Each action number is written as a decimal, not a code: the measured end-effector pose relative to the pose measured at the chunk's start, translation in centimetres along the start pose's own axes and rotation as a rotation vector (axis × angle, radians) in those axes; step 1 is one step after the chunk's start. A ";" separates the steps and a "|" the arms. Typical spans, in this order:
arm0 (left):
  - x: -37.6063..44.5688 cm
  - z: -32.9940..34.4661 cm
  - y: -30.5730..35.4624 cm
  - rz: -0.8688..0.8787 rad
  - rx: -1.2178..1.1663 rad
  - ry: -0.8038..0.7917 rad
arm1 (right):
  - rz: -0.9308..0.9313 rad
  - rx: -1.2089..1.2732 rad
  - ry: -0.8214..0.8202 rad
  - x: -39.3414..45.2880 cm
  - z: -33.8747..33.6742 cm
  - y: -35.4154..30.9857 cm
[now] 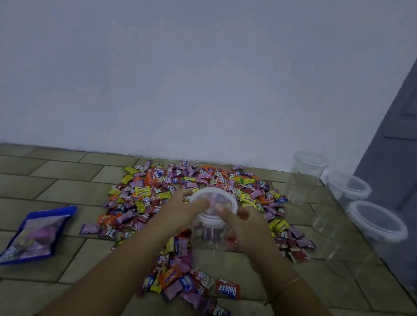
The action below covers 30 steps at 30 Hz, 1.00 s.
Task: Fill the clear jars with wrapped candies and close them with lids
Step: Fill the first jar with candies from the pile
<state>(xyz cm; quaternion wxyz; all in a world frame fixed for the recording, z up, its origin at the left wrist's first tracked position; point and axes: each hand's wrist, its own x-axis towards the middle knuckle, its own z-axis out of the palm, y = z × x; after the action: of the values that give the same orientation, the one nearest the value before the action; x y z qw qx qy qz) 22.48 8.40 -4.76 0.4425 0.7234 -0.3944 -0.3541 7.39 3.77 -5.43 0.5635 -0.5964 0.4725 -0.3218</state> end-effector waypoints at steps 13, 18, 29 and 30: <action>1.2 -0.2 0.0 -0.262 -0.639 -0.198 | 0.215 0.240 -0.250 2.3 -0.5 1.0; 1.0 0.1 0.1 -0.286 -0.607 -0.176 | 0.139 0.151 -0.215 3.0 -0.9 0.3; 0.4 0.9 -0.5 -0.206 -0.524 -0.162 | -0.165 -0.751 -0.242 6.1 2.2 -6.5; 0.2 1.0 -0.3 -0.199 -0.530 -0.170 | -0.154 -0.803 -0.256 6.3 2.7 -6.6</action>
<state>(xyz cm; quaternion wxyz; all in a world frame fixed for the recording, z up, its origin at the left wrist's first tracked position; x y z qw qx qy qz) 21.81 7.95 -5.45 0.5445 0.5856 -0.2509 -0.5455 13.37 -1.63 -0.35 0.3148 -0.8372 0.4406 -0.0770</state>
